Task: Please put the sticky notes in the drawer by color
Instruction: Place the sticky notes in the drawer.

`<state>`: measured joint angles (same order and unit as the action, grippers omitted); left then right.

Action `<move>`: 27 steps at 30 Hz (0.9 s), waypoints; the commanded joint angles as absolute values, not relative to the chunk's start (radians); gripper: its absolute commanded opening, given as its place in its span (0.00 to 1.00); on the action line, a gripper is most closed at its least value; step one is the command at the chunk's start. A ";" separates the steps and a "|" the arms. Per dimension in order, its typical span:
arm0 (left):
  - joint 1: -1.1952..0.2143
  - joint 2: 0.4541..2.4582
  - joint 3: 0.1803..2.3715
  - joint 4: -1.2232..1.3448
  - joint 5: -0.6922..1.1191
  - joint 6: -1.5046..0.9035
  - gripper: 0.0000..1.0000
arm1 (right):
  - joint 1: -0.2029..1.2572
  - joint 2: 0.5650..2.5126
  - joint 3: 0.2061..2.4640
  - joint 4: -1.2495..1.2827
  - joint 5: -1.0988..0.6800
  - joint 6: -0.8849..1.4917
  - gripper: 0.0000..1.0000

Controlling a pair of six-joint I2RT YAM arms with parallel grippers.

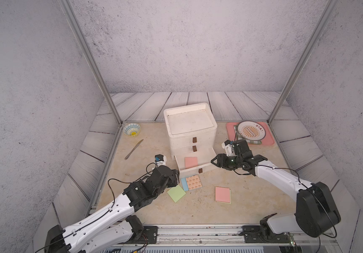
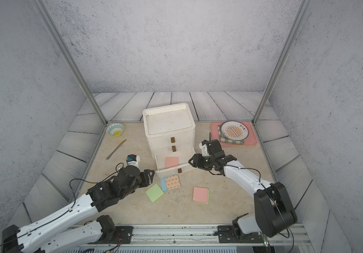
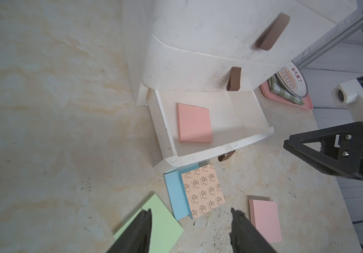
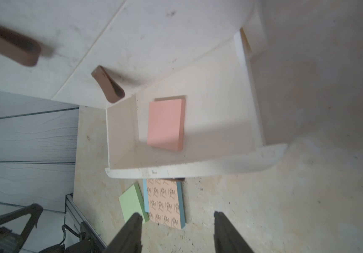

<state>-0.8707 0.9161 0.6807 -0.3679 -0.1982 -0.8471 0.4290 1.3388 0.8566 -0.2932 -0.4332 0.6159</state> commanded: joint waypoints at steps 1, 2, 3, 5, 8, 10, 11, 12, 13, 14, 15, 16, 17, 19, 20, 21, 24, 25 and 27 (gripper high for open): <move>-0.865 1.032 0.678 -0.242 0.052 -0.757 0.62 | 0.428 1.218 0.772 -0.471 -0.373 0.556 0.56; -0.866 1.079 0.689 -0.218 0.104 -0.747 0.62 | 0.428 1.188 0.749 -0.492 -0.362 0.559 0.56; -0.867 1.136 0.705 -0.199 0.162 -0.746 0.62 | 0.427 1.155 0.720 -0.513 -0.348 0.566 0.56; -0.870 1.253 0.755 -0.192 0.270 -0.727 0.62 | 0.430 1.098 0.663 -0.529 -0.338 0.587 0.56; -0.887 1.433 0.827 -0.174 0.402 -0.720 0.63 | 0.429 1.025 0.570 -0.513 -0.339 0.638 0.56; -0.909 1.519 0.848 -0.132 0.468 -0.738 0.63 | 0.430 0.982 0.510 -0.481 -0.348 0.667 0.56; -0.920 1.550 0.851 -0.111 0.492 -0.750 0.63 | 0.430 0.968 0.494 -0.479 -0.346 0.676 0.55; -0.930 1.578 0.856 -0.087 0.515 -0.765 0.63 | 0.431 0.957 0.477 -0.475 -0.345 0.682 0.52; -0.940 1.603 0.858 -0.070 0.533 -0.775 0.63 | 0.430 0.952 0.465 -0.477 -0.348 0.683 0.49; -0.948 1.623 0.864 -0.063 0.545 -0.780 0.64 | 0.430 0.948 0.462 -0.487 -0.346 0.678 0.45; -0.955 1.646 0.868 -0.056 0.558 -0.789 0.65 | 0.430 0.944 0.456 -0.501 -0.337 0.675 0.42; -0.960 1.669 0.870 -0.038 0.573 -0.801 0.65 | 0.429 0.940 0.446 -0.501 -0.330 0.674 0.41; -0.963 1.690 0.871 -0.020 0.591 -0.813 0.65 | 0.430 0.936 0.437 -0.499 -0.323 0.676 0.41; -0.973 1.735 0.879 0.006 0.614 -0.840 0.66 | 0.428 0.931 0.417 -0.492 -0.321 0.683 0.39; -0.977 1.752 0.888 0.007 0.615 -0.844 0.66 | 0.429 0.928 0.406 -0.480 -0.322 0.688 0.39; -0.981 1.769 0.897 0.011 0.616 -0.847 0.66 | 0.429 0.927 0.393 -0.463 -0.324 0.695 0.40; -0.994 1.804 0.927 0.014 0.608 -0.854 0.67 | 0.429 0.949 0.368 -0.398 -0.339 0.712 0.37; -0.997 1.812 0.935 0.016 0.605 -0.858 0.66 | 0.430 0.964 0.365 -0.380 -0.350 0.718 0.35; -1.002 1.826 0.949 0.018 0.604 -0.862 0.66 | 0.429 0.993 0.369 -0.359 -0.374 0.712 0.30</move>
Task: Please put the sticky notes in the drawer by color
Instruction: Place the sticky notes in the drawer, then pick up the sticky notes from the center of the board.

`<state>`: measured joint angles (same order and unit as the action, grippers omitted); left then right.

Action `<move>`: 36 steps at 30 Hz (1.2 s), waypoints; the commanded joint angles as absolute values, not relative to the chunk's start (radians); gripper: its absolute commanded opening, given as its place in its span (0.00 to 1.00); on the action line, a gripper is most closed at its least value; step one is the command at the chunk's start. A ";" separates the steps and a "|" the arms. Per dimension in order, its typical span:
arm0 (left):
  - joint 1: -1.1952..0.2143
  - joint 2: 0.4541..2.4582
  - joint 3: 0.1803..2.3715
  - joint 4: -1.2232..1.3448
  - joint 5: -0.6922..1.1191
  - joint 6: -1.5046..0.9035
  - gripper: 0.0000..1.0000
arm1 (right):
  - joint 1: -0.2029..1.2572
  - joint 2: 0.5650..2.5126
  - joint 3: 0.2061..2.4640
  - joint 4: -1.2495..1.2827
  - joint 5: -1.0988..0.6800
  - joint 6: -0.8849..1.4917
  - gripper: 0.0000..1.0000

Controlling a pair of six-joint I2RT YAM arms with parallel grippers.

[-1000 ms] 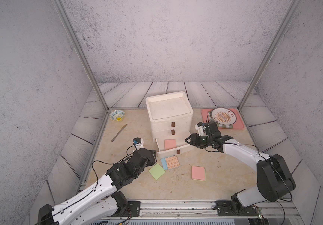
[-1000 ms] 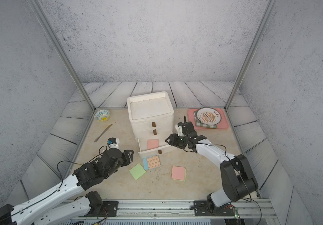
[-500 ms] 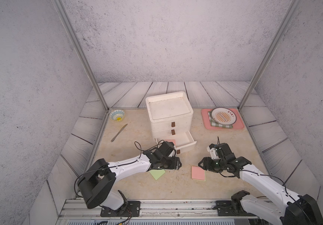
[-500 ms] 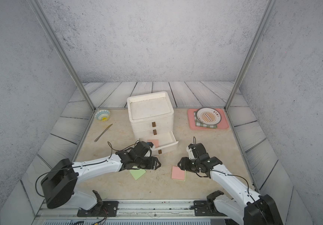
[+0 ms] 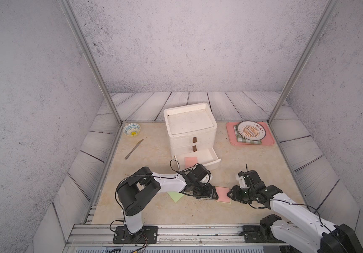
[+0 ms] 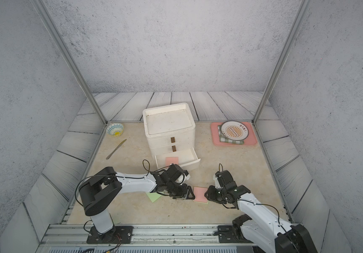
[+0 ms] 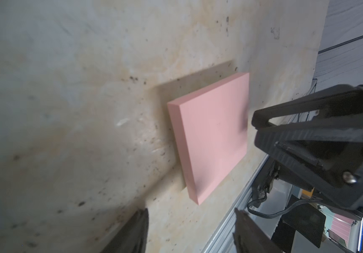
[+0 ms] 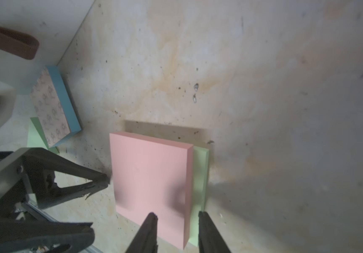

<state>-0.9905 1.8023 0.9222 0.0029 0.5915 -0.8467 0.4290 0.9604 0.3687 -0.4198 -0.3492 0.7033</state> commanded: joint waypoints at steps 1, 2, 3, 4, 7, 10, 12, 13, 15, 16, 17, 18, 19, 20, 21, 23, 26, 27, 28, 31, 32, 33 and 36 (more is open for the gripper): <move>-1.003 1.830 0.953 0.018 0.602 -0.862 0.66 | 0.429 1.001 0.370 -0.346 -0.385 0.712 0.30; -1.005 1.832 0.957 0.017 0.598 -0.863 0.66 | 0.429 1.007 0.368 -0.331 -0.389 0.715 0.29; -1.006 1.833 0.957 0.018 0.592 -0.865 0.66 | 0.428 1.012 0.368 -0.323 -0.392 0.716 0.28; -1.007 1.836 0.955 0.022 0.589 -0.869 0.66 | 0.429 1.017 0.369 -0.319 -0.395 0.715 0.28; -1.008 1.851 0.944 0.057 0.589 -0.886 0.66 | 0.429 1.025 0.368 -0.302 -0.398 0.718 0.28; -1.008 1.872 0.934 0.112 0.598 -0.916 0.66 | 0.429 1.032 0.358 -0.273 -0.415 0.731 0.26; -1.012 1.879 0.933 0.132 0.598 -0.927 0.65 | 0.429 1.037 0.348 -0.246 -0.432 0.743 0.26; -1.014 1.880 0.935 0.136 0.596 -0.931 0.65 | 0.428 1.040 0.342 -0.231 -0.441 0.750 0.26; -1.014 1.875 0.938 0.136 0.589 -0.931 0.65 | 0.428 1.046 0.338 -0.219 -0.449 0.755 0.25; -1.015 1.868 0.935 0.137 0.584 -0.931 0.65 | 0.428 1.049 0.337 -0.217 -0.455 0.754 0.25; -1.015 1.861 0.933 0.135 0.578 -0.931 0.65 | 0.428 1.052 0.337 -0.218 -0.457 0.752 0.25; -1.016 1.850 0.927 0.133 0.569 -0.929 0.64 | 0.428 1.054 0.339 -0.222 -0.457 0.749 0.24; -1.016 1.838 0.920 0.130 0.558 -0.929 0.64 | 0.428 1.053 0.339 -0.225 -0.460 0.748 0.24; -1.015 1.825 0.913 0.131 0.548 -0.928 0.63 | 0.428 1.050 0.337 -0.223 -0.462 0.749 0.24; -1.016 1.808 0.903 0.133 0.536 -0.929 0.62 | 0.429 1.046 0.333 -0.221 -0.463 0.753 0.24; -1.015 1.776 0.884 0.139 0.512 -0.931 0.61 | 0.429 1.044 0.330 -0.211 -0.473 0.760 0.24; -1.016 1.734 0.861 0.162 0.486 -0.940 0.59 | 0.429 1.050 0.327 -0.189 -0.497 0.770 0.24; -1.016 1.721 0.854 0.172 0.480 -0.945 0.59 | 0.429 1.051 0.328 -0.187 -0.500 0.771 0.24; -1.016 1.710 0.846 0.182 0.474 -0.946 0.59 | 0.428 1.053 0.328 -0.184 -0.504 0.772 0.24; -1.015 1.705 0.844 0.192 0.475 -0.951 0.59 | 0.429 1.057 0.323 -0.156 -0.522 0.785 0.24; -1.015 1.711 0.846 0.201 0.481 -0.955 0.59 | 0.429 1.060 0.324 -0.150 -0.525 0.787 0.24; -1.016 1.720 0.844 0.219 0.490 -0.965 0.60 | 0.430 1.061 0.322 -0.145 -0.529 0.789 0.24; -1.017 1.735 0.833 0.264 0.507 -0.992 0.59 | 0.429 1.063 0.319 -0.138 -0.536 0.792 0.24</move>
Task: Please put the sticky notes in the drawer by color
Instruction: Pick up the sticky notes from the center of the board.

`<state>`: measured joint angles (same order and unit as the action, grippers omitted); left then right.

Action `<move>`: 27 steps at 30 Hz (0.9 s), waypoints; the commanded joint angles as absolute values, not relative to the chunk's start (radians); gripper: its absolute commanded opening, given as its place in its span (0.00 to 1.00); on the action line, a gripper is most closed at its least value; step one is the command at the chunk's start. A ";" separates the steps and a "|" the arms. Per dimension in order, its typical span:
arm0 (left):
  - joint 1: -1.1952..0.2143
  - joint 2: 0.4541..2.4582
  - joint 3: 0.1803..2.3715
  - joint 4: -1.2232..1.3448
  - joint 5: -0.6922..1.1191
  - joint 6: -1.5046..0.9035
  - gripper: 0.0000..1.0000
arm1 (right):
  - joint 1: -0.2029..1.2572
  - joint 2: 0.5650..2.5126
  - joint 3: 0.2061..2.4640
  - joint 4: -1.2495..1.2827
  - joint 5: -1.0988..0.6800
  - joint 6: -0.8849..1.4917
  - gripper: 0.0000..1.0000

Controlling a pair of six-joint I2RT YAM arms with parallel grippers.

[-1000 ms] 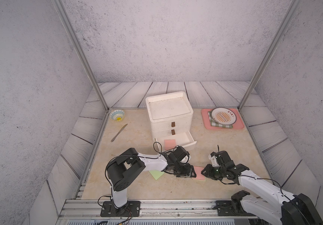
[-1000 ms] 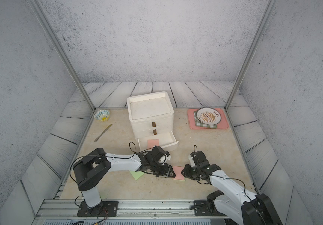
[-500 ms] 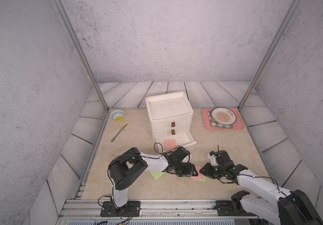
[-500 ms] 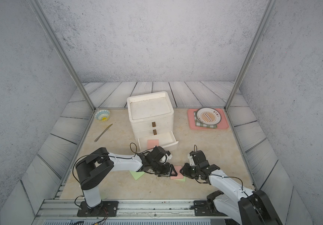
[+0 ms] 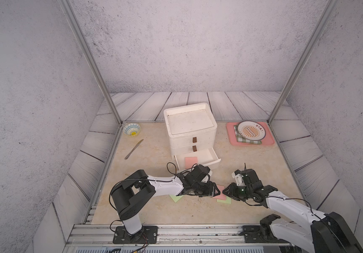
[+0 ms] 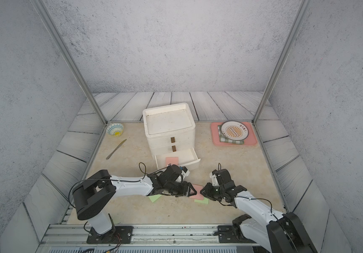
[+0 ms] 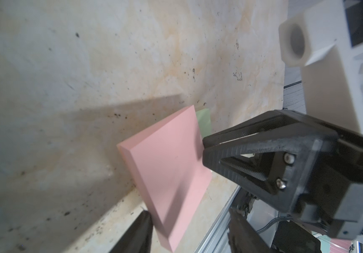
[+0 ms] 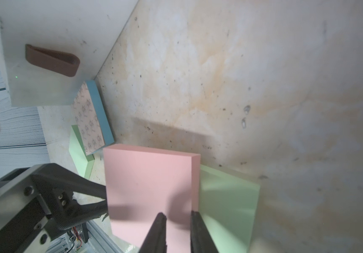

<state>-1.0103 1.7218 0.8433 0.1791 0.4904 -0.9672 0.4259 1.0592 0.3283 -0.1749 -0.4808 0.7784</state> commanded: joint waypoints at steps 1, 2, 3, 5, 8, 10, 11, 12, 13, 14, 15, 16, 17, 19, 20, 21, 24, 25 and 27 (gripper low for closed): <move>-1.016 1.734 0.829 0.270 0.509 -0.997 0.59 | 0.429 1.063 0.319 -0.140 -0.536 0.792 0.24; -1.016 1.731 0.828 0.272 0.506 -0.998 0.59 | 0.429 1.060 0.318 -0.140 -0.535 0.791 0.24; -1.017 1.725 0.828 0.273 0.503 -0.998 0.59 | 0.429 1.056 0.316 -0.138 -0.536 0.794 0.24; -1.016 1.710 0.825 0.272 0.494 -0.999 0.58 | 0.431 1.052 0.319 -0.141 -0.537 0.795 0.24; -1.016 1.687 0.830 0.254 0.481 -0.990 0.54 | 0.428 1.049 0.325 -0.148 -0.538 0.793 0.24; -1.016 1.670 0.827 0.238 0.468 -0.984 0.48 | 0.429 1.048 0.334 -0.162 -0.537 0.785 0.24; -1.016 1.665 0.826 0.235 0.465 -0.982 0.46 | 0.429 1.046 0.338 -0.168 -0.538 0.784 0.24; -1.015 1.659 0.823 0.235 0.461 -0.980 0.43 | 0.429 1.046 0.340 -0.170 -0.538 0.782 0.24; -1.015 1.657 0.822 0.234 0.459 -0.981 0.40 | 0.430 1.043 0.341 -0.170 -0.538 0.782 0.24; -1.015 1.655 0.821 0.235 0.458 -0.982 0.39 | 0.430 1.039 0.341 -0.171 -0.537 0.784 0.24; -1.016 1.654 0.821 0.238 0.457 -0.984 0.38 | 0.430 1.037 0.340 -0.171 -0.537 0.785 0.24; -1.016 1.654 0.820 0.240 0.459 -0.984 0.33 | 0.430 1.033 0.339 -0.171 -0.537 0.787 0.24; -1.017 1.655 0.818 0.244 0.460 -0.985 0.31 | 0.429 1.030 0.340 -0.172 -0.537 0.787 0.24; -1.016 1.659 0.819 0.252 0.462 -0.990 0.30 | 0.429 1.023 0.339 -0.172 -0.540 0.790 0.24; -1.015 1.663 0.819 0.258 0.465 -0.992 0.29 | 0.429 1.019 0.340 -0.172 -0.541 0.792 0.24; -1.016 1.668 0.818 0.262 0.467 -0.995 0.28 | 0.429 1.018 0.342 -0.174 -0.540 0.792 0.24; -1.016 1.679 0.818 0.267 0.468 -0.999 0.28 | 0.430 1.009 0.342 -0.178 -0.538 0.792 0.24; -1.016 1.683 0.817 0.266 0.468 -1.000 0.28 | 0.429 1.007 0.342 -0.181 -0.538 0.792 0.24; -1.015 1.692 0.822 0.254 0.467 -0.998 0.32 | 0.429 1.002 0.339 -0.180 -0.541 0.794 0.24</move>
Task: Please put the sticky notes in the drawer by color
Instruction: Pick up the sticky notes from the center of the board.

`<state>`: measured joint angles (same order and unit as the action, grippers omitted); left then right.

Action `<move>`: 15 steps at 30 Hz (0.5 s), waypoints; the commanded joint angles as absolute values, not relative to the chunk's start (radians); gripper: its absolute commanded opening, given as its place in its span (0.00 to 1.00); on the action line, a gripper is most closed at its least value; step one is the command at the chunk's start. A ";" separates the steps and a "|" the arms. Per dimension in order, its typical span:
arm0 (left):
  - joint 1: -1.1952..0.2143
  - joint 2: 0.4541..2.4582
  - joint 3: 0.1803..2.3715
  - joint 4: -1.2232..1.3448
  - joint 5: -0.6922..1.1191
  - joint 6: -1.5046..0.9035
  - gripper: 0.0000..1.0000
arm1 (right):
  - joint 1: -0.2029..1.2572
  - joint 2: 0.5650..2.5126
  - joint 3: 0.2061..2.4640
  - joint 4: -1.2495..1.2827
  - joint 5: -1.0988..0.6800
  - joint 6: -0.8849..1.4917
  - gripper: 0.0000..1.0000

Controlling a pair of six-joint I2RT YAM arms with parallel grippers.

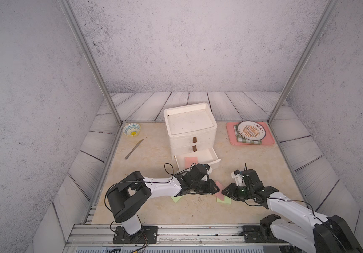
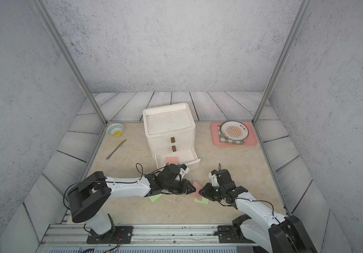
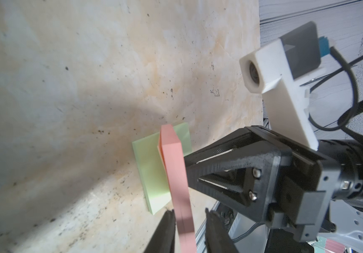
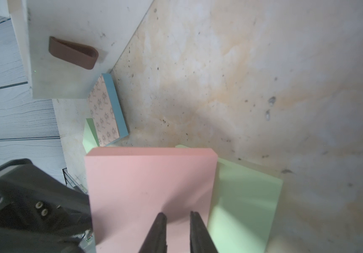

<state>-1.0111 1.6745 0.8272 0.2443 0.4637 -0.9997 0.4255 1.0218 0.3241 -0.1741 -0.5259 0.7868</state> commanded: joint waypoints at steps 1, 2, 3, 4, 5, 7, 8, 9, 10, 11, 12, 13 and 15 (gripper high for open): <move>-1.015 1.697 0.827 0.241 0.467 -0.994 0.33 | 0.429 1.000 0.338 -0.179 -0.541 0.795 0.24; -1.016 1.704 0.832 0.233 0.466 -0.992 0.34 | 0.430 0.997 0.337 -0.179 -0.539 0.796 0.24; -1.016 1.710 0.834 0.232 0.468 -0.991 0.34 | 0.429 0.996 0.337 -0.182 -0.540 0.795 0.24; -1.015 1.714 0.835 0.234 0.470 -0.991 0.35 | 0.428 0.995 0.337 -0.180 -0.539 0.796 0.24; -1.017 1.718 0.836 0.236 0.471 -0.993 0.35 | 0.429 0.995 0.337 -0.179 -0.540 0.798 0.24; -1.017 1.721 0.835 0.235 0.469 -0.992 0.35 | 0.430 0.997 0.336 -0.179 -0.541 0.798 0.24; -1.018 1.721 0.837 0.235 0.469 -0.991 0.34 | 0.429 0.998 0.335 -0.177 -0.541 0.798 0.24; -1.019 1.721 0.837 0.236 0.468 -0.992 0.33 | 0.429 0.999 0.333 -0.172 -0.541 0.801 0.24; -1.020 1.720 0.837 0.235 0.469 -0.992 0.31 | 0.428 0.999 0.333 -0.170 -0.542 0.801 0.24; -1.019 1.720 0.838 0.237 0.469 -0.990 0.28 | 0.430 0.999 0.331 -0.170 -0.542 0.801 0.24; -1.019 1.717 0.836 0.239 0.471 -0.990 0.25 | 0.429 1.000 0.331 -0.168 -0.542 0.801 0.24; -1.019 1.716 0.834 0.241 0.469 -0.989 0.24 | 0.429 1.000 0.329 -0.169 -0.543 0.801 0.24; -1.019 1.711 0.829 0.249 0.468 -0.992 0.22 | 0.429 0.998 0.328 -0.168 -0.546 0.802 0.24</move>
<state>-1.0126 1.7100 0.8272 0.2359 0.4641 -0.9997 0.4255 1.0107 0.3241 -0.1734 -0.5274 0.7971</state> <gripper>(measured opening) 0.227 0.237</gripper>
